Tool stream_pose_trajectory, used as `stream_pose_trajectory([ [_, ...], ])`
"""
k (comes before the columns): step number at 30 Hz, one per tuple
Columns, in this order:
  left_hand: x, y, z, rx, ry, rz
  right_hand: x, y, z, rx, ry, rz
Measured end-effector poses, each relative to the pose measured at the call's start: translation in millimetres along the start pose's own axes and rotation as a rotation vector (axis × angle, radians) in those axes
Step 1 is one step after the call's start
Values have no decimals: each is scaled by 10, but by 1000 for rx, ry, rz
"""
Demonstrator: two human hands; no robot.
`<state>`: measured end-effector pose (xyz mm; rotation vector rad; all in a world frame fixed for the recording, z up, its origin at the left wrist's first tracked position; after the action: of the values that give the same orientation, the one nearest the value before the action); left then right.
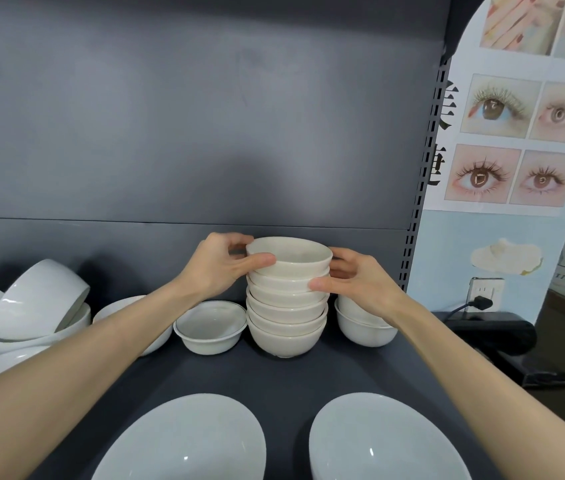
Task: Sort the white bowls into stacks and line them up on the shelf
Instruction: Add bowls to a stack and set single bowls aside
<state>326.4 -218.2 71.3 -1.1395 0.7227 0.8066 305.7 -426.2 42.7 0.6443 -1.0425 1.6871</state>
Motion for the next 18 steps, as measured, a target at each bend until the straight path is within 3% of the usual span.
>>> stream_pose_trajectory([
  [18, -53, 81, -58, 119, -49, 59, 23, -13, 9, 19, 42, -24],
])
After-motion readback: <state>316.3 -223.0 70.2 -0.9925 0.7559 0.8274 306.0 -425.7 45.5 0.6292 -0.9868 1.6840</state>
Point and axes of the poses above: each hand's wrist, its own y-axis away from the middle knuckle, its own z-axis out of the back of the hand, x = y × z, the point moved 9 cm from there along -y, towards the middle knuckle, and after that the axes turned 6 degrees about y, right-handed, at the moved point
